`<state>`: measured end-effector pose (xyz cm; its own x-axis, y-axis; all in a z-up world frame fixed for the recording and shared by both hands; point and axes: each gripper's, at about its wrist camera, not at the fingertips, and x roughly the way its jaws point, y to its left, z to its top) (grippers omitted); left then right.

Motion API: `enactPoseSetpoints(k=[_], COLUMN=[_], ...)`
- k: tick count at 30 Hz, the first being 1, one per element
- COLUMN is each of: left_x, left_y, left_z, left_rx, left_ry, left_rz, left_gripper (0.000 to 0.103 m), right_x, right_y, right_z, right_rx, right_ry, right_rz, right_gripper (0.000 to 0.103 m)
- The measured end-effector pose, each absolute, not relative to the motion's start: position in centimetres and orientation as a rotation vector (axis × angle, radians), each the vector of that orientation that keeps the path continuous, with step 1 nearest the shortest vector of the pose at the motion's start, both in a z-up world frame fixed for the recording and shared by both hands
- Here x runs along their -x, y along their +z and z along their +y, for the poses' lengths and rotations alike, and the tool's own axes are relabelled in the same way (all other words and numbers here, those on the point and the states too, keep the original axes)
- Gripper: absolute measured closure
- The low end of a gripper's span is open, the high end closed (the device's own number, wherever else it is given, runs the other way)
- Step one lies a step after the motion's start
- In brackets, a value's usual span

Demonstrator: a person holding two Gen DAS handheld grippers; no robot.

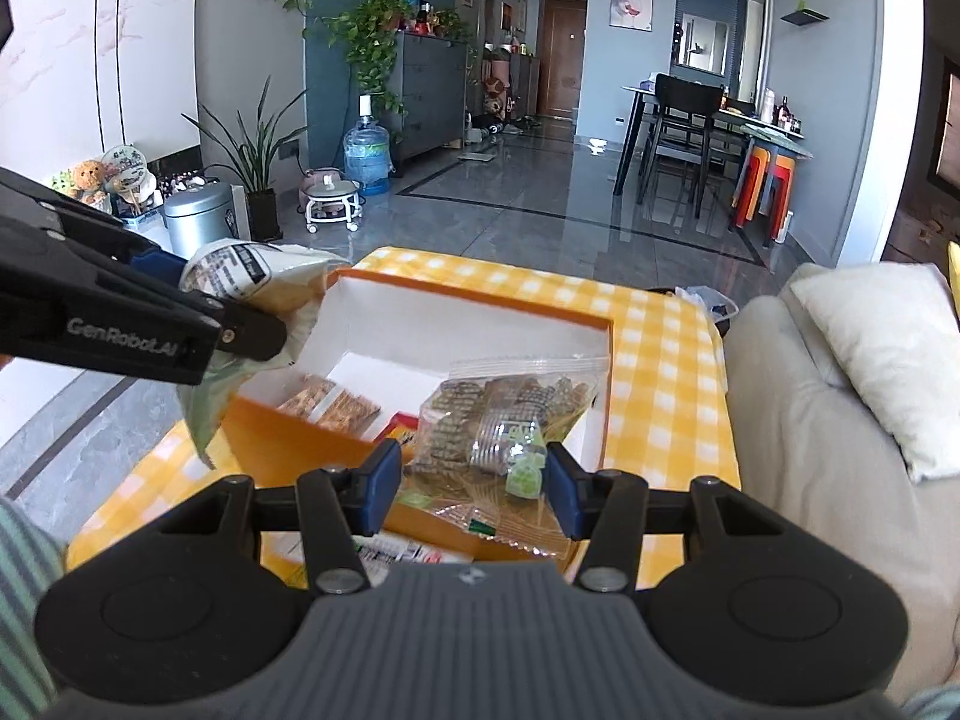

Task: Organize snacks
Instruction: 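Carry both bags over the box, lower them in and open both tools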

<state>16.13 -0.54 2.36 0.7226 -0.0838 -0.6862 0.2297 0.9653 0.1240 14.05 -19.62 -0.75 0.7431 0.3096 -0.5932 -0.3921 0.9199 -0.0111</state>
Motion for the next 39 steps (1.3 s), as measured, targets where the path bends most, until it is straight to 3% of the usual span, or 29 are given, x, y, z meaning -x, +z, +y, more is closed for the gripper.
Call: enactPoseSetpoints(k=[10, 23, 39], left_x=[-21.8, -27.6, -30.7], left_y=[1.0, -4.6, -8.8], left_z=[-0.2, 0.1, -0.8], left_rx=[-0.199, -0.196, -0.225], left_ry=[-0.178, -0.184, -0.187], left_rz=[0.835, 1.036, 1.152], left_gripper=[0.054, 0.054, 0.054], right_x=[-21.5, -29.0, -32.6], right_y=[-1.6, -5.7, -9.5], right_z=[-17.4, -14.6, -12.8], right_rx=[0.219, 0.299, 0.354], right_ry=[0.446, 0.519, 0.577], right_rz=[0.725, 0.964, 1.131], right_gripper=[0.054, 0.054, 0.053])
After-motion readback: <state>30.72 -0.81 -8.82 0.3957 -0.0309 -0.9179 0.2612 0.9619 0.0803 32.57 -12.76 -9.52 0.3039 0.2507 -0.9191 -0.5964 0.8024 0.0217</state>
